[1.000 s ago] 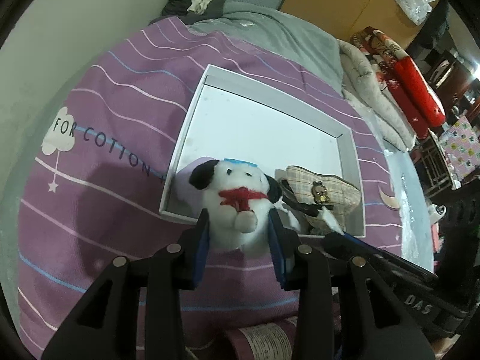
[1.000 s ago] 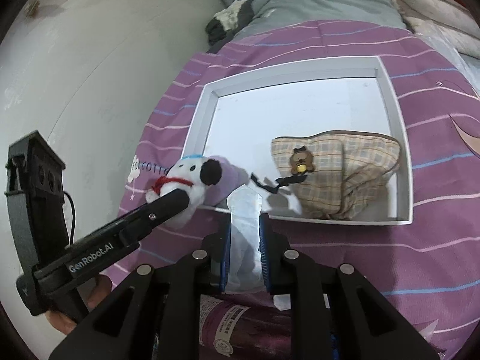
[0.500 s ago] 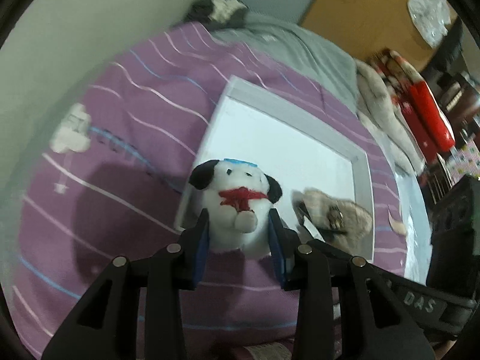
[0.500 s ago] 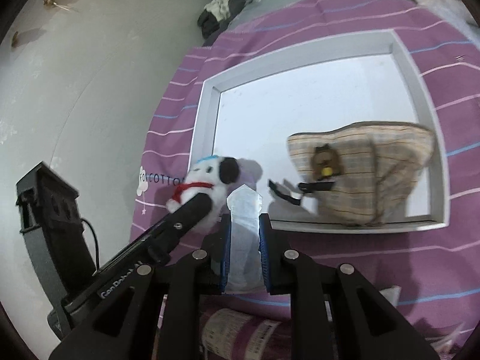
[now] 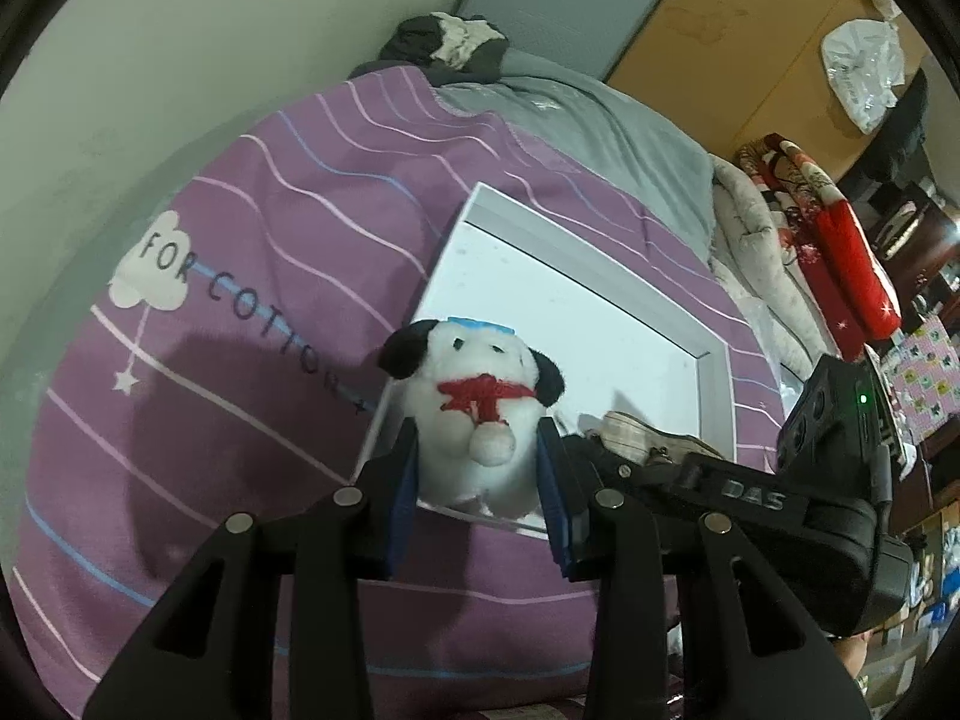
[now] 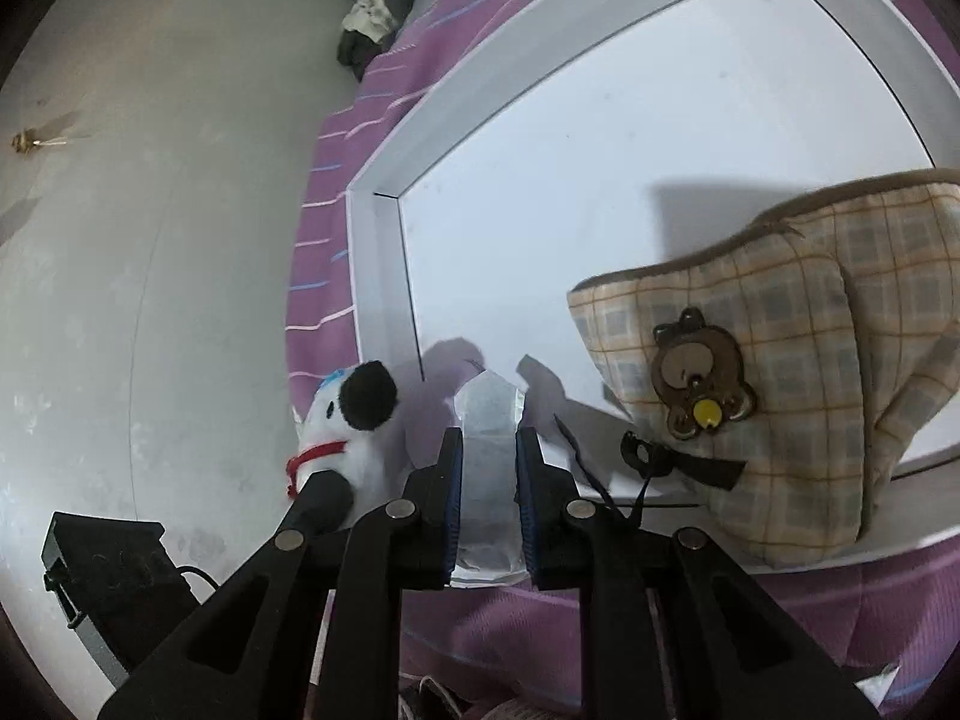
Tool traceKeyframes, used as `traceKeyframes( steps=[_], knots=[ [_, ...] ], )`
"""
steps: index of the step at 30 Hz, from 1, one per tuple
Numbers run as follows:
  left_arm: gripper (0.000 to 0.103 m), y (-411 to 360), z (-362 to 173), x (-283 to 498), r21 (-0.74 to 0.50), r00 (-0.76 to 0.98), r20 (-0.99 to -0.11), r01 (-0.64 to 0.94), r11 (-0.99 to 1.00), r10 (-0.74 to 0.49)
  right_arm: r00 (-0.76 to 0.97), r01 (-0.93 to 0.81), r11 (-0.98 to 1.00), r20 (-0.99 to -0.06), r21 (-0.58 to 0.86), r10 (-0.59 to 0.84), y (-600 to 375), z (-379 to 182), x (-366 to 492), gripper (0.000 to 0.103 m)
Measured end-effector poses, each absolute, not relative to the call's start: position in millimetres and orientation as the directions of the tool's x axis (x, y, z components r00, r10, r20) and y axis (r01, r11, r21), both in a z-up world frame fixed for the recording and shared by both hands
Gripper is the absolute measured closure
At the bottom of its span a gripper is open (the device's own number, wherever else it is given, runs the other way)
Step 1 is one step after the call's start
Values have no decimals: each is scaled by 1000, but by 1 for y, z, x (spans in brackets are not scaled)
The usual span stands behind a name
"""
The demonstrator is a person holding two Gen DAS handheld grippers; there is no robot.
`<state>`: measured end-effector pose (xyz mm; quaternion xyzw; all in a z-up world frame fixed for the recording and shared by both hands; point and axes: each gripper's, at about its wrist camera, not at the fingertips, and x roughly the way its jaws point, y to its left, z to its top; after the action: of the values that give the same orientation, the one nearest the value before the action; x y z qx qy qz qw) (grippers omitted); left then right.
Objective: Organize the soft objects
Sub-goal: 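Carry the plush dog over the box with left tool while right tool carries the pad, then release the plush dog in the box with left tool while right tool releases the pad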
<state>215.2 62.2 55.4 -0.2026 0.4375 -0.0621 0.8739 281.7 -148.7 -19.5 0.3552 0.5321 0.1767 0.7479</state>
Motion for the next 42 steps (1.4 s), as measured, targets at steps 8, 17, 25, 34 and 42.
traceKeyframes(
  steps=[8,17,25,34,42],
  knots=[
    [65,48,44,226,-497,536,-731,5,868,-421,434,141,849,-802,510,410,-149,-15,277,88],
    [65,48,27,237,-616,453,-705,-11,788,-545,474,147,744,-707,652,525,-170,-4,262,49],
    [65,35,16,247,-611,382,-738,-27,791,-557,530,194,719,-688,668,496,-191,8,245,38],
    [65,30,13,251,-479,414,-812,-70,875,-412,532,197,712,-683,674,500,-201,12,242,39],
    [63,15,13,254,-347,418,-856,-28,938,-304,505,121,714,-662,689,554,-188,20,241,64]
  ],
)
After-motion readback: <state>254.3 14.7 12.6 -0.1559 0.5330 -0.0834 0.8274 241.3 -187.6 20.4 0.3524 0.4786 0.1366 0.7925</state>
